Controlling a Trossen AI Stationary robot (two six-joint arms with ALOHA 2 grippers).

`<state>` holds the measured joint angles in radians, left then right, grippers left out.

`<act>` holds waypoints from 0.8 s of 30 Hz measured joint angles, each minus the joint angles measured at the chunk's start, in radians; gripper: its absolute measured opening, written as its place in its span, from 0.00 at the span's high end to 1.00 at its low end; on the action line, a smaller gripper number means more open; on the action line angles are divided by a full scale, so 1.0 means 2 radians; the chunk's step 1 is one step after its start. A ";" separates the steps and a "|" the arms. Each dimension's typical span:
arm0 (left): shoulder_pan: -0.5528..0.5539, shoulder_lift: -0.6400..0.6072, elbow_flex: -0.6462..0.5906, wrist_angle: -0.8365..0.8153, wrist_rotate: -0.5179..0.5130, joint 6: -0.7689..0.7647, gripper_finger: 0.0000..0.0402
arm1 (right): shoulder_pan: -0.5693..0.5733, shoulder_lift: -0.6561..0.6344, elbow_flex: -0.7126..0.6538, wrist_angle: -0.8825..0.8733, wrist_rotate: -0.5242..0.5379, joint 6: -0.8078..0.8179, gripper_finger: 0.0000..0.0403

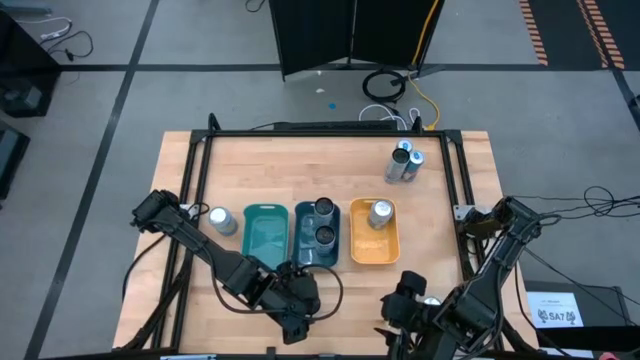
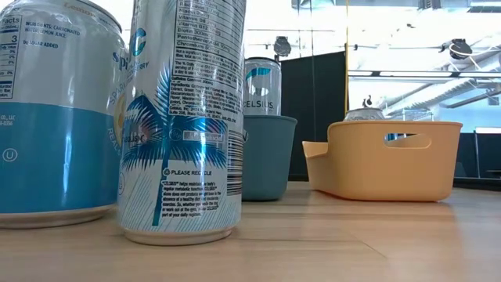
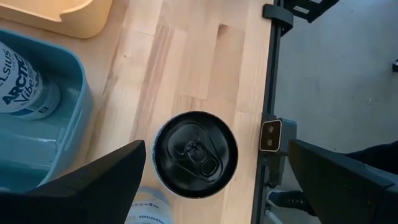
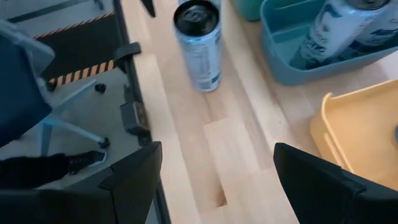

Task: Sort soda cans
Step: Put the black soda can into the blue bin

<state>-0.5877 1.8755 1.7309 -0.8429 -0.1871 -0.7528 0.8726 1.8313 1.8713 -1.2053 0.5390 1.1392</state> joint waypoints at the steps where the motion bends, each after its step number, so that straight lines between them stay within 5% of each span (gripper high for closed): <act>1: 0.000 0.000 0.000 0.000 0.000 0.000 0.00 | 0.001 0.000 0.000 -0.002 0.004 0.002 0.25; 24: -0.001 0.049 0.000 -0.003 0.002 0.003 0.00 | 0.003 0.000 0.000 -0.006 0.006 -0.033 0.25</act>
<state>-0.5901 1.9728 1.7306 -0.8482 -0.1834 -0.7460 0.8791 1.8313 1.8713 -1.2167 0.5510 1.0738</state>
